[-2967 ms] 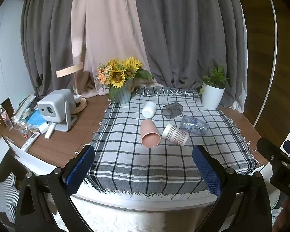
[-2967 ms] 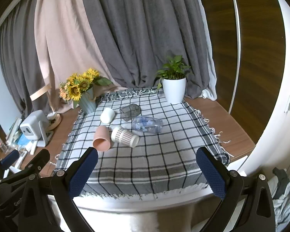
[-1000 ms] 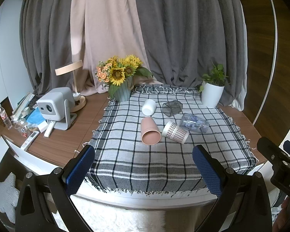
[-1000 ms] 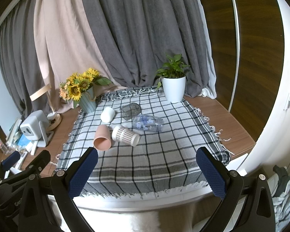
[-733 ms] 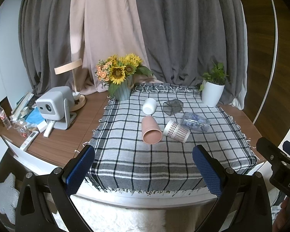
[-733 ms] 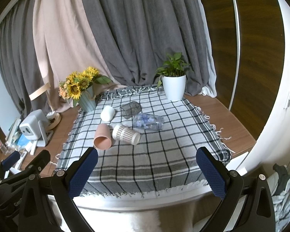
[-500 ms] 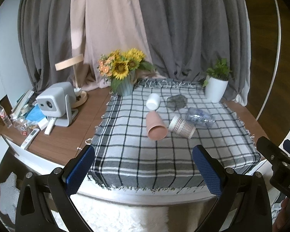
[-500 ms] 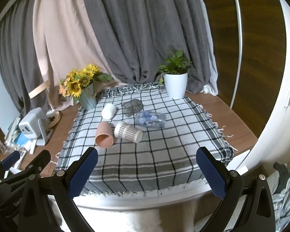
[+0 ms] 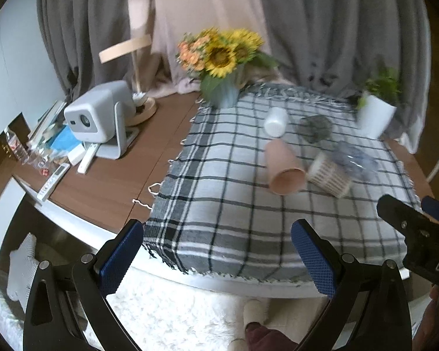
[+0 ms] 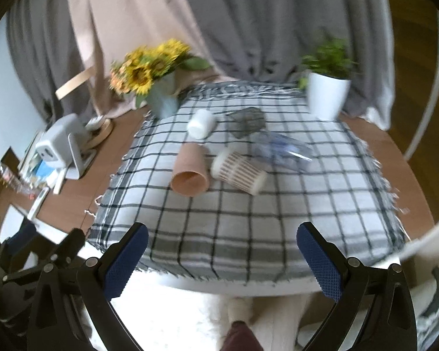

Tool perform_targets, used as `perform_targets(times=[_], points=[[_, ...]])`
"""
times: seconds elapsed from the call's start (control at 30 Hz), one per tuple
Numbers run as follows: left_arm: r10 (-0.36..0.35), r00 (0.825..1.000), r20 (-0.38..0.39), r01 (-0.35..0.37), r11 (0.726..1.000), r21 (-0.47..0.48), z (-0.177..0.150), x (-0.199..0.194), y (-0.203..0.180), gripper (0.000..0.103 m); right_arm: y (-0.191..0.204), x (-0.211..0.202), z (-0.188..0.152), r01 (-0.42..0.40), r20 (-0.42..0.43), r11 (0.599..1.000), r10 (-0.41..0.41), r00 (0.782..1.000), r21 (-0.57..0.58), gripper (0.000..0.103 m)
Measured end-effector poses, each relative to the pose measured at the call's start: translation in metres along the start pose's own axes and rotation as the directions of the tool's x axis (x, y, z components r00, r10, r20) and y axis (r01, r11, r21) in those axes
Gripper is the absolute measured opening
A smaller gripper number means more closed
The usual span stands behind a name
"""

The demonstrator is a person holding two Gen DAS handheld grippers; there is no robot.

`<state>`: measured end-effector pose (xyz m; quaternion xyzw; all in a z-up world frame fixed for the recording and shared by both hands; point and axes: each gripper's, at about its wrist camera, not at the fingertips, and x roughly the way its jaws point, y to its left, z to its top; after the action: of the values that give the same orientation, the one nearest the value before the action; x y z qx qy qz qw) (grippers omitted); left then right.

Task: Flip cup upside down
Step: 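Move the right tool toward the pink cup lying on its side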

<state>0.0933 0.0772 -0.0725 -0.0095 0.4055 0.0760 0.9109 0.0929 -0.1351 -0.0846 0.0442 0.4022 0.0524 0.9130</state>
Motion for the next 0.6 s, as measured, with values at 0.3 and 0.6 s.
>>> perform_targets(times=[0.3,0.6], points=[[0.077,0.994,-0.077,-0.082,0.995,-0.064,0.042,0.065,0.013,0.103,0.036,0.099,0.069,-0.14,-0.09,0.984,0.131,0.987,-0.107,0.098],[0.042,0.975,-0.219,-0.051,0.998,-0.036,0.071,0.138,0.024,0.103,0.067,0.2,0.105,-0.19,-0.269,0.976,0.155,0.951,-0.109,0.082]])
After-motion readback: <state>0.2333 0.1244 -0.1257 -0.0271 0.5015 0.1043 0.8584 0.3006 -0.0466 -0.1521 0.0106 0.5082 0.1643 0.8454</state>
